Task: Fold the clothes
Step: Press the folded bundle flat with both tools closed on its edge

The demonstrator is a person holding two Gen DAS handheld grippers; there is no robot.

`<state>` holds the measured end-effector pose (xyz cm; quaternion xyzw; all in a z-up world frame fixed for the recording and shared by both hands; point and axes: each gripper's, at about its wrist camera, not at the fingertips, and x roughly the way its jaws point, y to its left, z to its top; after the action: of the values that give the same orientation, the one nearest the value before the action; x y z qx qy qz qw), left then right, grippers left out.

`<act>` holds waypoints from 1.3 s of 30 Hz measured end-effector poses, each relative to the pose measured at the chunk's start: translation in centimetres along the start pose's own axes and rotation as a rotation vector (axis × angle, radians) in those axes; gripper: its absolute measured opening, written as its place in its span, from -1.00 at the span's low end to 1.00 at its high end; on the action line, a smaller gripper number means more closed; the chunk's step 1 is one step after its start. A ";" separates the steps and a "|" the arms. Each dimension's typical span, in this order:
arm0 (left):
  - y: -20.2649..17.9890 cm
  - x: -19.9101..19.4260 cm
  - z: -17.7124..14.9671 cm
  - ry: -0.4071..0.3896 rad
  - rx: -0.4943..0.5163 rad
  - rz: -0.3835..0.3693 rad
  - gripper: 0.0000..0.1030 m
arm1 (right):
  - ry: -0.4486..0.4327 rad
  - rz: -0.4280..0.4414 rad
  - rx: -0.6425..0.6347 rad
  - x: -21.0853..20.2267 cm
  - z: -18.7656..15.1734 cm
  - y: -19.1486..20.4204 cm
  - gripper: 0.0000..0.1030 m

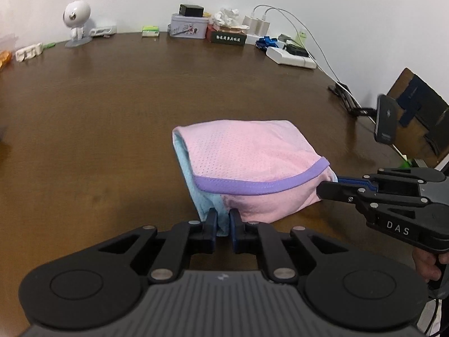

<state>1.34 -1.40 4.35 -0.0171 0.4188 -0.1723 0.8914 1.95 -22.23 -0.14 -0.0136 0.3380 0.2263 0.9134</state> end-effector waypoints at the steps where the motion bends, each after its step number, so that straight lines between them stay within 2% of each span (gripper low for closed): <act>1: 0.1 0.4 0.8 -0.003 0.003 0.000 -0.83 | 0.004 -0.006 0.005 0.5 0.7 -0.3 -0.87; 14: 4.1 8.0 11.5 -0.027 -0.034 -0.004 -0.85 | 0.058 -0.065 0.037 9.5 9.7 -3.7 -0.87; 17: 5.1 10.7 14.4 -0.031 -0.068 0.012 -0.85 | 0.052 -0.095 0.017 12.6 12.3 -4.1 -0.87; 24: 8.6 16.6 21.3 -0.048 -0.048 0.065 -0.85 | 0.036 -0.116 0.034 20.2 18.4 -7.4 -0.87; 30: 11.7 21.2 26.4 -0.060 -0.026 0.089 -0.85 | 0.017 -0.141 0.036 25.7 22.2 -9.6 -0.87; 35: 12.7 23.1 28.3 -0.101 -0.015 0.096 -0.85 | 0.005 -0.140 0.057 28.7 23.9 -11.2 -0.87; 37: 12.8 23.1 28.2 -0.108 -0.020 0.099 -0.84 | 0.003 -0.151 0.054 29.2 24.3 -11.4 -0.86; 39: 12.6 22.2 27.6 -0.120 -0.031 0.114 -0.76 | -0.013 -0.169 0.051 28.8 24.4 -11.2 -0.76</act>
<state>38.92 0.21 3.66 -0.0172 0.3675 -0.1135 0.9229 40.93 -16.31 -0.72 -0.0175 0.3356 0.1401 0.9314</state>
